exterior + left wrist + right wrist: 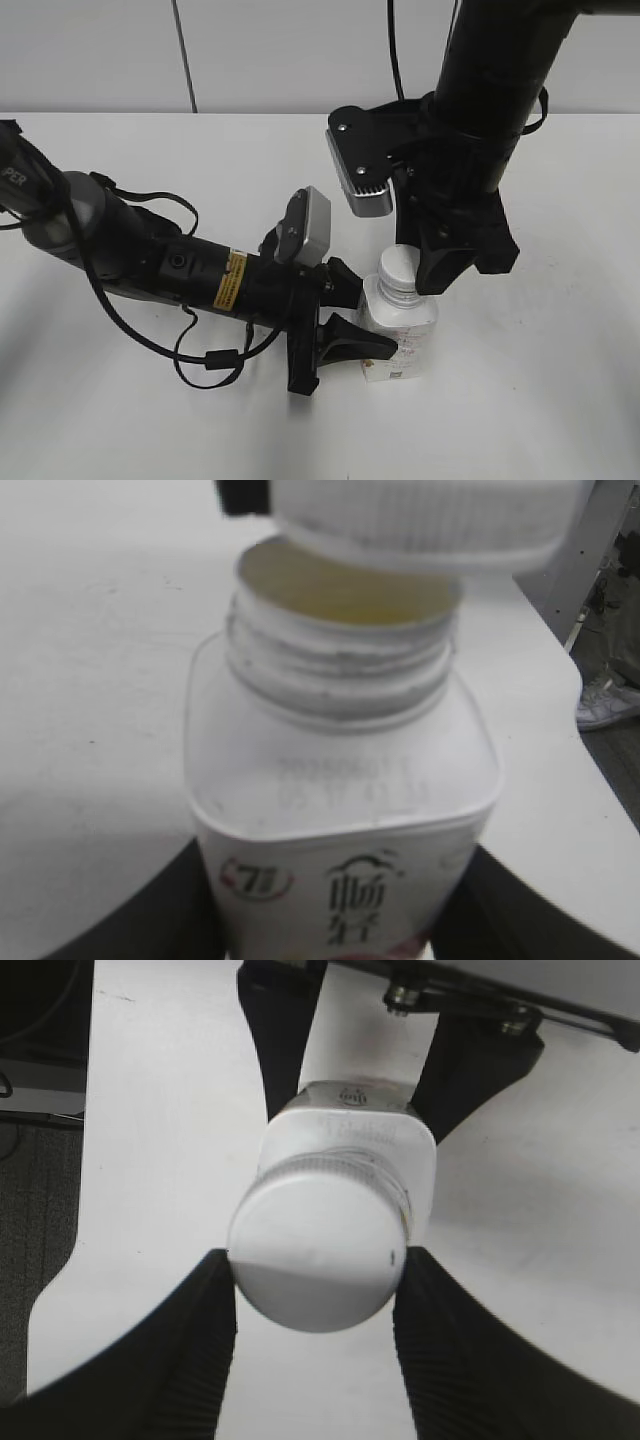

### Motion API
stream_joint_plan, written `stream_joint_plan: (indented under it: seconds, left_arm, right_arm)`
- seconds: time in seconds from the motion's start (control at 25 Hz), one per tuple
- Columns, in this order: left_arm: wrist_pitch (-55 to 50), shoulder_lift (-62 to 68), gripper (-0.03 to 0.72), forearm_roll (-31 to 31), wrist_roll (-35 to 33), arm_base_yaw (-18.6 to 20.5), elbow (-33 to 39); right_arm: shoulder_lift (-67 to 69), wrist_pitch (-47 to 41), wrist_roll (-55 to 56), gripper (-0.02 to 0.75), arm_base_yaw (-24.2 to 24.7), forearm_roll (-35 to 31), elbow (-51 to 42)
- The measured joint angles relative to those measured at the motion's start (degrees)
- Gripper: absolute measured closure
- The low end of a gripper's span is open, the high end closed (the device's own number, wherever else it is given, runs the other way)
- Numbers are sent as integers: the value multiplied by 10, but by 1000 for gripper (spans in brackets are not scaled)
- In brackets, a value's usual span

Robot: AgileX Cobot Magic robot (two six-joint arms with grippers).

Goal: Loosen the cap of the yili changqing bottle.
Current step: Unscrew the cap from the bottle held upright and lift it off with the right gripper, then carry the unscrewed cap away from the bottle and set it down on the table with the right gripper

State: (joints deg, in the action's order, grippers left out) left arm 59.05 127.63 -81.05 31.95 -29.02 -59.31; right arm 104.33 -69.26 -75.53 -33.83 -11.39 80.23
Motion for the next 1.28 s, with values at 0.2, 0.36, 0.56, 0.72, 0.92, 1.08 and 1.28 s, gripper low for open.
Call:
stream_joint_plan:
  seconds: [0.2, 0.36, 0.56, 0.72, 0.92, 1.08, 1.28]
  left_arm:
    - [0, 0, 340, 0, 0, 0, 0]
    - [0, 0, 340, 0, 0, 0, 0]
    - [0, 0, 340, 0, 0, 0, 0]
    - [0, 0, 340, 0, 0, 0, 0]
    - [0, 0, 341, 0, 0, 0, 0]
    - [0, 0, 341, 0, 0, 0, 0]
    - [0, 0, 341, 0, 0, 0, 0]
  right_arm:
    - [-16, 0, 21, 350, 0, 0, 0]
    - [-32, -1, 174, 350, 0, 21, 0]
    - [-45, -3, 496, 351, 0, 74, 6]
    - [-47, -3, 719, 351, 0, 85, 6]
    - [-47, -4, 848, 351, 0, 85, 6]
    - [-49, -4, 858, 351, 0, 89, 6]
    - [-59, -4, 847, 351, 14, 97, 6]
